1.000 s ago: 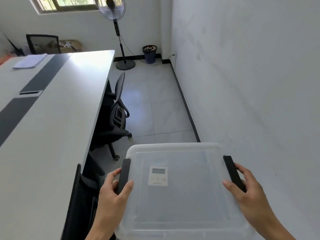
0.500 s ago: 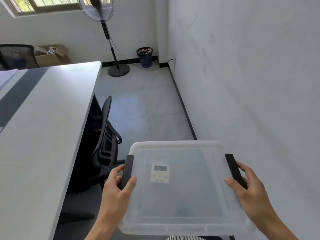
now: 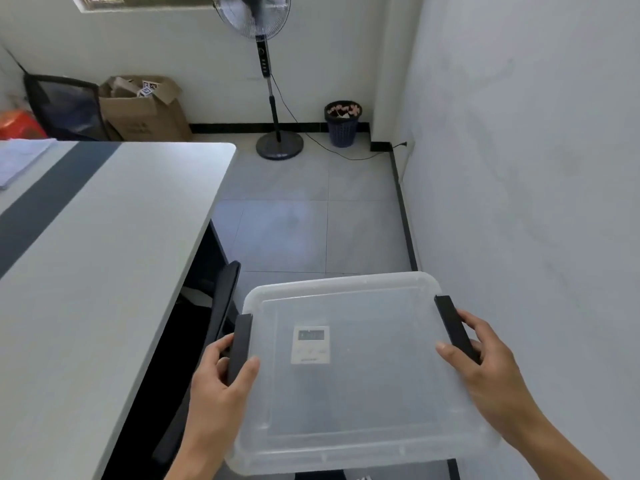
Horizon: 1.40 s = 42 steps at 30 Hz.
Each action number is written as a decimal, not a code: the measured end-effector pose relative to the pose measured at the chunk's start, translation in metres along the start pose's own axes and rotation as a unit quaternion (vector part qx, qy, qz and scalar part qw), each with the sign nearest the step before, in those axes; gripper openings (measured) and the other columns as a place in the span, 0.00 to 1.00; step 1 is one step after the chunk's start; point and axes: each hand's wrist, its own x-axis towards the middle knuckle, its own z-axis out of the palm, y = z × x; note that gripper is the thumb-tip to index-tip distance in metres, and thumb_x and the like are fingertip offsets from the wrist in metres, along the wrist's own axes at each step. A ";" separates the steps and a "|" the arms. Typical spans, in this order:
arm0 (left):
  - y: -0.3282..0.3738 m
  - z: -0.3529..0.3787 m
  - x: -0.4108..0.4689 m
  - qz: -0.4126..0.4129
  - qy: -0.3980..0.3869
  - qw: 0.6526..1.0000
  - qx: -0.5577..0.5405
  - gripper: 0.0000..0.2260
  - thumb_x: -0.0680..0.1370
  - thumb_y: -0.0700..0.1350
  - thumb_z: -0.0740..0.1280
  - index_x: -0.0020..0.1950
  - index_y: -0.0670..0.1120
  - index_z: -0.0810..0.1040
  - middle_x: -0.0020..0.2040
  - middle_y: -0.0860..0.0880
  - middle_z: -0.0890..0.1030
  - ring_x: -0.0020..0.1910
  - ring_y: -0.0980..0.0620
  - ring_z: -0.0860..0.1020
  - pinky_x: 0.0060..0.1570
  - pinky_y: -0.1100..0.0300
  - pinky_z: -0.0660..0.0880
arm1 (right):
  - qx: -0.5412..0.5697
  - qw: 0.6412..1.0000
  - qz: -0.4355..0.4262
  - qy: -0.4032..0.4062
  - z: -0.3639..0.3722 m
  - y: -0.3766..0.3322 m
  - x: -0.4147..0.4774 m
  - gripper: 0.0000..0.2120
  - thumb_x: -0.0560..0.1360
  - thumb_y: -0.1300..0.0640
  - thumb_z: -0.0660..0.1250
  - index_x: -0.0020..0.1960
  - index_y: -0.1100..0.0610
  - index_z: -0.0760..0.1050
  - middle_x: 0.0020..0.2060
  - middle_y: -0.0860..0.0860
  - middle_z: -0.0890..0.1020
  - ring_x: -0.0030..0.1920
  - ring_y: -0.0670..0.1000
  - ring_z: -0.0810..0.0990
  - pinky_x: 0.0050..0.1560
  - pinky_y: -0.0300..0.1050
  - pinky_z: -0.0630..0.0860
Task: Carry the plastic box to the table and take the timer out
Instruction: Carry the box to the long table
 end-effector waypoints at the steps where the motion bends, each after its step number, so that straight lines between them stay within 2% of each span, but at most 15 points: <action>1: 0.006 0.006 0.027 0.000 -0.004 1.000 -0.001 0.19 0.74 0.39 0.70 0.63 0.50 0.73 0.47 0.47 0.84 0.43 0.51 0.84 0.42 0.56 0.79 | -0.001 1.000 0.001 0.004 0.006 -0.008 0.024 0.23 0.74 0.56 0.69 0.67 0.46 0.69 0.45 0.51 0.85 0.45 0.51 0.84 0.44 0.44 0.76; 4: 0.040 0.024 0.103 0.003 -0.022 1.000 0.008 0.18 0.74 0.40 0.69 0.62 0.50 0.73 0.46 0.46 0.84 0.43 0.47 0.84 0.42 0.53 0.80 | 0.003 1.000 0.008 0.015 0.019 -0.041 0.089 0.22 0.75 0.57 0.69 0.66 0.46 0.69 0.45 0.52 0.84 0.45 0.52 0.83 0.41 0.42 0.76; 7: 0.085 0.042 0.184 0.019 -0.038 0.999 0.019 0.18 0.74 0.40 0.69 0.63 0.49 0.72 0.43 0.47 0.85 0.40 0.49 0.84 0.40 0.53 0.81 | 0.004 0.999 0.001 0.035 0.029 -0.087 0.155 0.23 0.74 0.57 0.69 0.66 0.47 0.68 0.45 0.52 0.84 0.46 0.54 0.83 0.45 0.47 0.77; 12: 0.139 0.084 0.300 0.037 -0.065 0.996 0.038 0.19 0.74 0.41 0.69 0.64 0.49 0.72 0.44 0.47 0.84 0.39 0.53 0.84 0.36 0.58 0.79 | 0.024 0.997 -0.009 0.066 0.035 -0.140 0.261 0.20 0.75 0.59 0.68 0.62 0.44 0.68 0.44 0.47 0.83 0.40 0.42 0.83 0.39 0.38 0.73; 16: 0.164 0.125 0.381 0.031 -0.062 0.997 0.045 0.19 0.75 0.41 0.69 0.64 0.49 0.71 0.43 0.46 0.84 0.38 0.51 0.83 0.33 0.62 0.78 | 0.022 0.998 -0.014 0.055 0.040 -0.164 0.356 0.20 0.75 0.59 0.68 0.64 0.46 0.69 0.43 0.49 0.83 0.42 0.46 0.81 0.39 0.38 0.72; 22: 0.201 0.193 0.493 0.007 -0.013 0.999 0.036 0.18 0.75 0.41 0.69 0.63 0.50 0.72 0.42 0.44 0.84 0.39 0.47 0.83 0.37 0.58 0.78 | 0.014 1.000 -0.024 0.003 0.037 -0.204 0.523 0.19 0.75 0.59 0.68 0.63 0.44 0.69 0.46 0.47 0.83 0.40 0.37 0.82 0.41 0.36 0.71; 26: 0.235 0.218 0.553 -0.008 0.035 0.999 0.015 0.18 0.75 0.43 0.69 0.63 0.53 0.71 0.43 0.45 0.84 0.41 0.47 0.83 0.38 0.58 0.78 | -0.019 0.998 -0.036 -0.050 0.046 -0.253 0.625 0.21 0.75 0.57 0.68 0.64 0.43 0.69 0.49 0.50 0.84 0.48 0.50 0.83 0.45 0.44 0.77; 28: 0.244 0.220 0.580 -0.018 0.077 0.997 -0.001 0.18 0.74 0.43 0.69 0.62 0.53 0.72 0.44 0.46 0.84 0.42 0.47 0.83 0.40 0.53 0.80 | -0.037 0.994 -0.052 -0.084 0.060 -0.281 0.670 0.21 0.74 0.57 0.69 0.64 0.42 0.69 0.46 0.51 0.85 0.45 0.51 0.84 0.47 0.49 0.79; 31: 0.249 0.216 0.623 -0.035 0.137 0.990 -0.016 0.16 0.74 0.42 0.70 0.57 0.58 0.73 0.40 0.51 0.86 0.41 0.50 0.84 0.43 0.51 0.81 | -0.052 0.988 -0.077 -0.122 0.095 -0.316 0.729 0.22 0.74 0.58 0.69 0.64 0.41 0.69 0.43 0.50 0.85 0.39 0.45 0.84 0.42 0.45 0.78; 33: 0.249 0.211 0.655 -0.048 0.166 0.985 -0.026 0.16 0.74 0.41 0.70 0.58 0.55 0.73 0.39 0.53 0.86 0.41 0.49 0.84 0.42 0.52 0.80 | -0.059 0.984 -0.084 -0.148 0.125 -0.332 0.765 0.22 0.74 0.58 0.70 0.64 0.42 0.70 0.43 0.49 0.84 0.39 0.44 0.84 0.43 0.45 0.78; 36: 0.251 0.195 0.712 -0.062 0.202 0.977 -0.035 0.15 0.74 0.39 0.69 0.58 0.52 0.74 0.37 0.48 0.85 0.40 0.48 0.83 0.40 0.55 0.78 | -0.062 0.981 -0.079 -0.165 0.177 -0.355 0.813 0.22 0.73 0.58 0.70 0.63 0.41 0.70 0.43 0.51 0.85 0.40 0.49 0.85 0.45 0.52 0.81; 39: 0.260 0.172 0.774 -0.062 0.214 0.974 -0.031 0.14 0.74 0.39 0.70 0.52 0.57 0.74 0.39 0.41 0.84 0.38 0.42 0.81 0.42 0.44 0.77 | -0.062 0.979 -0.089 -0.175 0.226 -0.385 0.854 0.22 0.74 0.59 0.70 0.63 0.42 0.69 0.44 0.51 0.85 0.38 0.46 0.85 0.41 0.45 0.79; 42: 0.282 0.147 0.833 -0.058 0.232 0.970 -0.034 0.13 0.73 0.40 0.71 0.53 0.55 0.75 0.39 0.40 0.83 0.38 0.40 0.80 0.45 0.41 0.77 | -0.067 0.976 -0.101 -0.180 0.272 -0.429 0.891 0.24 0.74 0.61 0.69 0.65 0.44 0.68 0.43 0.50 0.84 0.38 0.42 0.84 0.38 0.42 0.77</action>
